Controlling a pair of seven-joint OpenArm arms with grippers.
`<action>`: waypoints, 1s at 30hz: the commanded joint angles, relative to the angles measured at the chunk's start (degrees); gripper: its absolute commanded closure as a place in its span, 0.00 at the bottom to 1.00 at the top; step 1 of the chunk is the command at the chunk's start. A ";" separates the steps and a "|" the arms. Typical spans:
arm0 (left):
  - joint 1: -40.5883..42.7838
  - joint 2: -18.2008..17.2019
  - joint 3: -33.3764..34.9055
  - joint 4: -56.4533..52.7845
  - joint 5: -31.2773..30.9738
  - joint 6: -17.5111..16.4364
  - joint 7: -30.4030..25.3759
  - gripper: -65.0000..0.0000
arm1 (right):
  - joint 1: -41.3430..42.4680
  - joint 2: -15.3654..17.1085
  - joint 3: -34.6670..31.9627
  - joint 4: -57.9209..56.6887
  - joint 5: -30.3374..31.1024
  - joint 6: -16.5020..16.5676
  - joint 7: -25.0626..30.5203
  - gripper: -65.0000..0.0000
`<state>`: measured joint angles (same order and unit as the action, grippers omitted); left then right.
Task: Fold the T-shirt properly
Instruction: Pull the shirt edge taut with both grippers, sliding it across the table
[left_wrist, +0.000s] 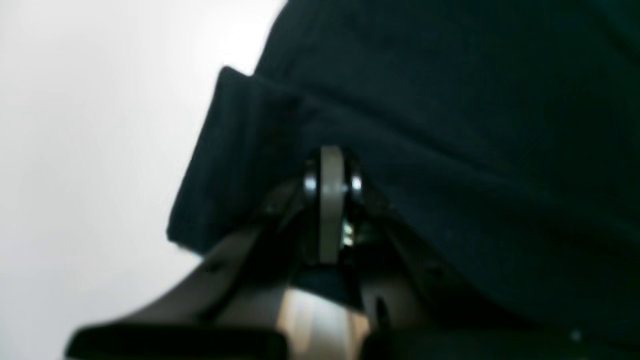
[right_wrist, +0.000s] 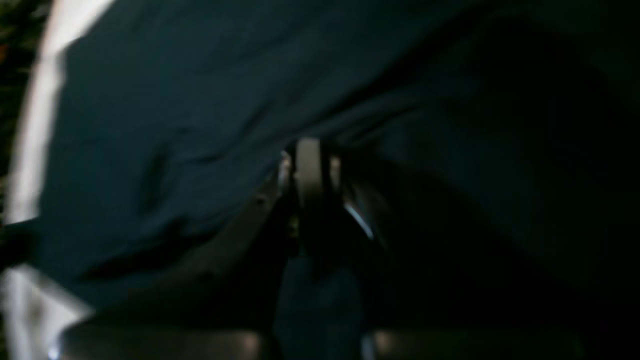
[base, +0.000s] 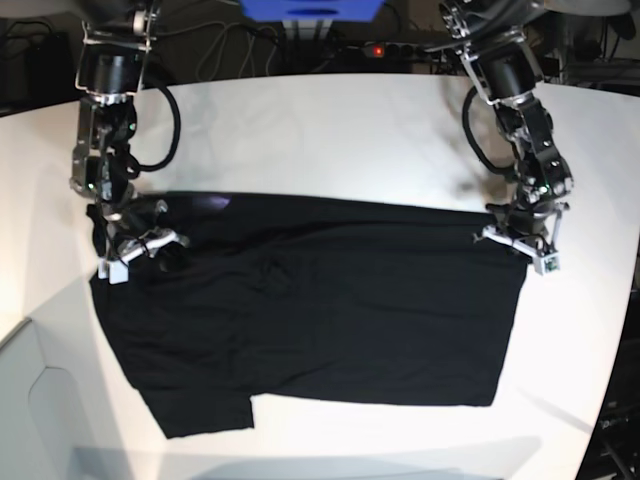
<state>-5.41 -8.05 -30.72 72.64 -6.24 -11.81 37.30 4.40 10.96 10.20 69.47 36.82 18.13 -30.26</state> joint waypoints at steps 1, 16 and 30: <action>-0.79 -0.52 -0.09 -0.33 0.66 0.43 0.72 1.00 | 0.91 0.42 -0.66 0.81 -1.35 0.02 1.38 1.00; 15.30 0.19 0.35 10.22 0.13 0.43 1.07 1.00 | -8.23 1.83 -1.01 4.59 -16.99 -0.06 1.56 1.00; 31.48 4.93 0.26 24.28 0.04 0.43 1.07 1.00 | -23.35 2.80 3.74 13.65 -17.08 -0.06 1.29 1.00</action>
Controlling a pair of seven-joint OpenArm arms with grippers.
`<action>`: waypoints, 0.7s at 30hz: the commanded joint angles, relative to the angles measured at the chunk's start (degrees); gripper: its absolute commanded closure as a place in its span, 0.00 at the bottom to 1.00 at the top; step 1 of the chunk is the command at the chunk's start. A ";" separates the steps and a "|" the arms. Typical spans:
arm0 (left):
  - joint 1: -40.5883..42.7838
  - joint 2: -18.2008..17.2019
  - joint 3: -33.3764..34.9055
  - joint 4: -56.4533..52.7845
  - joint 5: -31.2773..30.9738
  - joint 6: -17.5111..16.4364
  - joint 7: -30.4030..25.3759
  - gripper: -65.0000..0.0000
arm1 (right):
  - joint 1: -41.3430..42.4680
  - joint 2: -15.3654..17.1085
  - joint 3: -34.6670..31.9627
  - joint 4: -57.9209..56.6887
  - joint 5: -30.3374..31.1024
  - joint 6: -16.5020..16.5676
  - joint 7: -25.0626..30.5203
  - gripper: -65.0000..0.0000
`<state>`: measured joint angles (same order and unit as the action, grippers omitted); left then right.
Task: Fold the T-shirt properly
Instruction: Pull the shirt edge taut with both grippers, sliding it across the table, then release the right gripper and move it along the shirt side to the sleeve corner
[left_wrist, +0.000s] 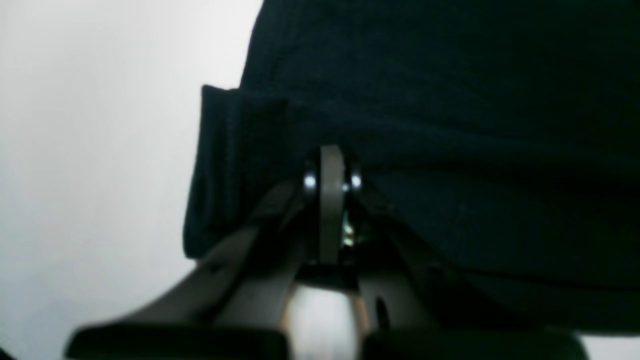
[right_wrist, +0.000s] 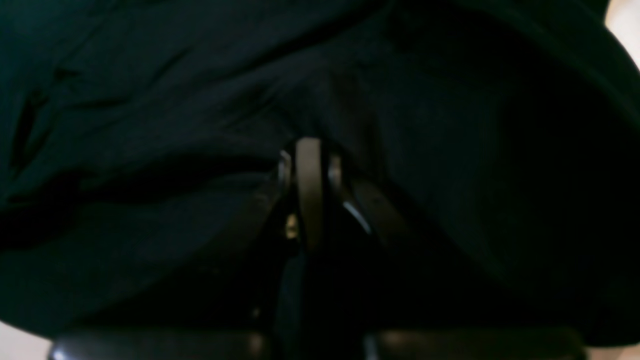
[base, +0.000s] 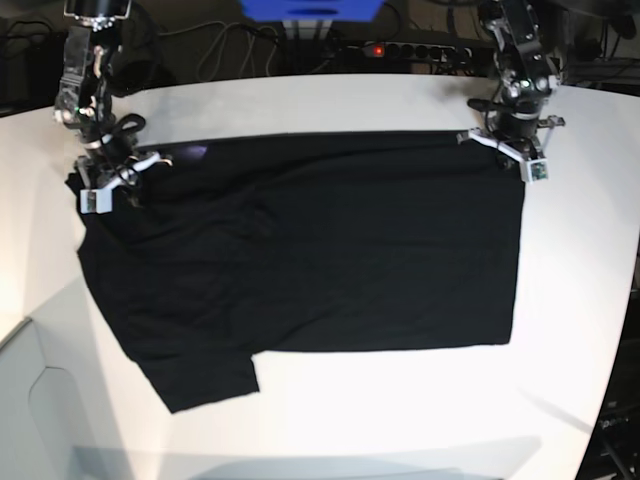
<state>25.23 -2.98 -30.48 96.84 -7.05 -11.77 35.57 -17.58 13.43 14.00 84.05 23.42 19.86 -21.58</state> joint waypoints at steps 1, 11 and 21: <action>1.54 -0.14 0.11 0.61 0.85 0.39 2.80 1.00 | -2.33 0.33 -0.07 -0.58 -3.68 -1.79 -7.38 1.00; 6.37 -0.14 0.02 1.05 0.76 -0.05 2.45 1.00 | -9.10 0.33 -0.07 0.12 -3.51 -1.79 -6.94 1.00; 10.77 -0.66 -0.33 1.05 -8.03 0.12 2.27 1.00 | -12.88 -1.26 3.63 0.56 -3.42 -1.79 -6.86 1.00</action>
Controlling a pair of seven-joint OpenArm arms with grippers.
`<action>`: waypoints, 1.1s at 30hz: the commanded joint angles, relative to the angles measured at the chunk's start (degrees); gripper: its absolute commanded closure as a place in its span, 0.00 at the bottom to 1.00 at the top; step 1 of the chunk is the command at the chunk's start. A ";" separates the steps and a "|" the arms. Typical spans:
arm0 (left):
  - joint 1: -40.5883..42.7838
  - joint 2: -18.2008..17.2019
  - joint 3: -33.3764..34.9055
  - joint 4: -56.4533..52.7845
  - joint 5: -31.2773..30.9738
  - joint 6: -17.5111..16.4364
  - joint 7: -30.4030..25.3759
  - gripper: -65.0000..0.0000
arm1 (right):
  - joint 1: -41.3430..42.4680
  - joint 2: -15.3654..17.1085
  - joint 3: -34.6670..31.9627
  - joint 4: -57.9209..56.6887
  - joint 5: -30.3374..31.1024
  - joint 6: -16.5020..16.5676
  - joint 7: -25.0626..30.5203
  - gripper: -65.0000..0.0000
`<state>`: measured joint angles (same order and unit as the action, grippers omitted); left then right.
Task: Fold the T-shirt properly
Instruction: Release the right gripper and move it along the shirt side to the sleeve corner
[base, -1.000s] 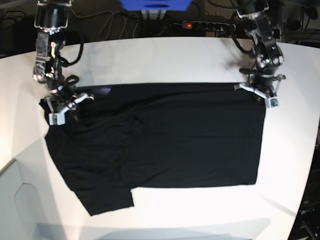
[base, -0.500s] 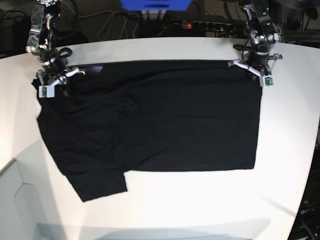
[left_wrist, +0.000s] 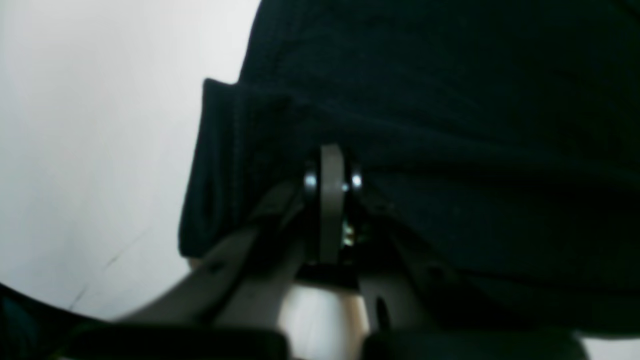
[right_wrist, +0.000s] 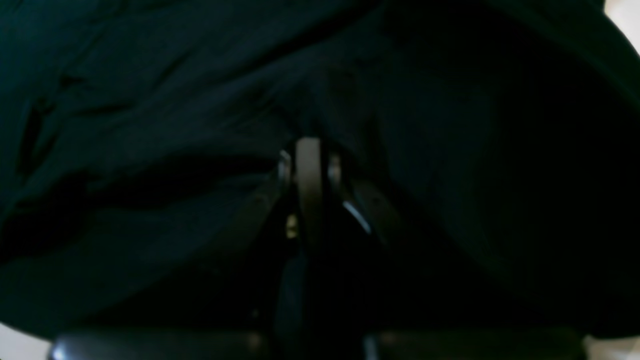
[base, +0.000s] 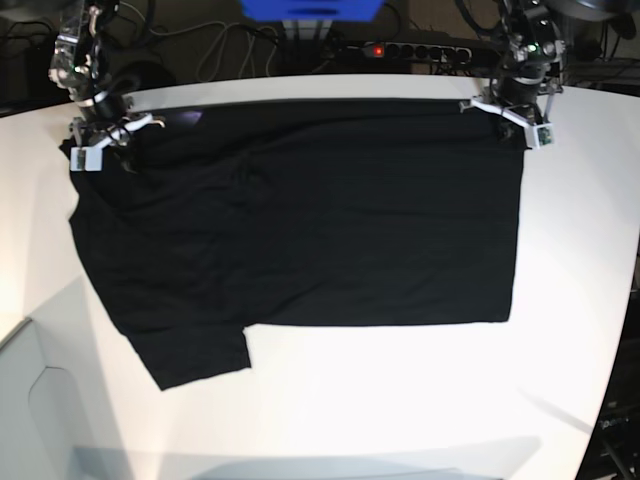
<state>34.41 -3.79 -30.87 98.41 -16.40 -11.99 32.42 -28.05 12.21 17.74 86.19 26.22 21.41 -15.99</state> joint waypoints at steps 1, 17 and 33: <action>1.85 0.23 0.06 -0.52 1.33 0.34 5.42 1.00 | -2.50 -0.56 0.86 -0.87 -6.48 -3.34 -12.45 1.00; 2.55 1.20 0.06 6.25 1.24 0.34 5.25 1.00 | -5.40 -1.26 4.90 9.15 -6.57 -3.34 -12.80 1.00; 0.88 2.78 -2.58 15.83 0.18 -0.10 5.33 1.00 | -4.34 -3.90 5.60 24.97 -6.66 -3.34 -12.71 1.00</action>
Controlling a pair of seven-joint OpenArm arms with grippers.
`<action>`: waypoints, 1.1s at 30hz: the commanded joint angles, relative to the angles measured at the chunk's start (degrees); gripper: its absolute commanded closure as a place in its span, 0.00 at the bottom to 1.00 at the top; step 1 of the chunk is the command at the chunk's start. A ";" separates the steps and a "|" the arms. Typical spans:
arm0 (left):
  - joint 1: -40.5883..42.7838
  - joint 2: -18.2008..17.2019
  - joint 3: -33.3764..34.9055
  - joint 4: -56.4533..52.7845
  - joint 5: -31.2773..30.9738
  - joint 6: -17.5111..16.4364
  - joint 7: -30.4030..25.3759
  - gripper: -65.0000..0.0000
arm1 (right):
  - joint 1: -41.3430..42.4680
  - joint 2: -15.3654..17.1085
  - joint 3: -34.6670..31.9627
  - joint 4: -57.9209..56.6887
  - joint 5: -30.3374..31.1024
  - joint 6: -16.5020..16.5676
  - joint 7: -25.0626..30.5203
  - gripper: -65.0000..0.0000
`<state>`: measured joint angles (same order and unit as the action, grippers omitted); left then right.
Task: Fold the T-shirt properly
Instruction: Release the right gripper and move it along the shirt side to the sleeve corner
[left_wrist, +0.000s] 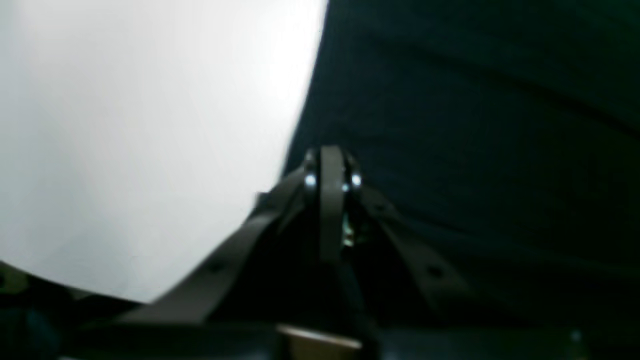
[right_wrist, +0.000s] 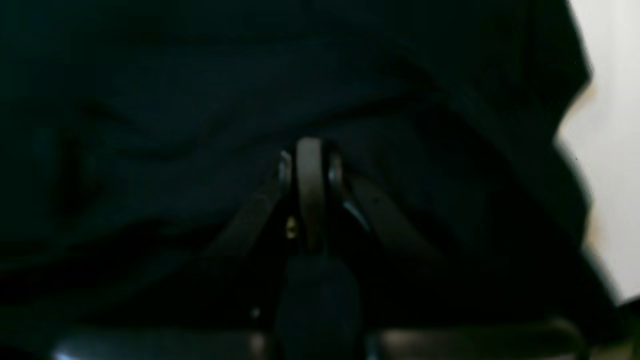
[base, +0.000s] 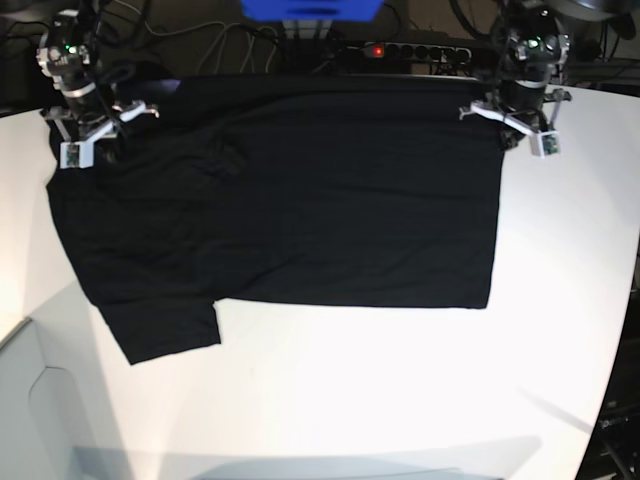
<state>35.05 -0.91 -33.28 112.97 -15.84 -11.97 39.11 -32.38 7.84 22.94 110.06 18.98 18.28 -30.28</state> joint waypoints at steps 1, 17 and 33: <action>0.25 -0.19 -0.79 1.54 -1.79 -0.12 -1.35 1.00 | 0.51 0.21 0.40 2.16 0.58 -0.22 1.67 1.00; -0.28 -8.46 -4.66 1.27 -17.00 0.23 -0.83 0.99 | 29.79 9.35 9.02 -7.07 0.93 0.13 -14.07 0.72; -1.51 2.97 -11.07 0.83 -16.56 0.49 -0.65 0.99 | 59.85 23.59 -4.17 -66.24 0.93 21.72 -4.57 0.48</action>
<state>33.19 2.55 -44.16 112.90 -31.68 -11.33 39.88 25.87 29.85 18.37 42.78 19.25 39.16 -36.16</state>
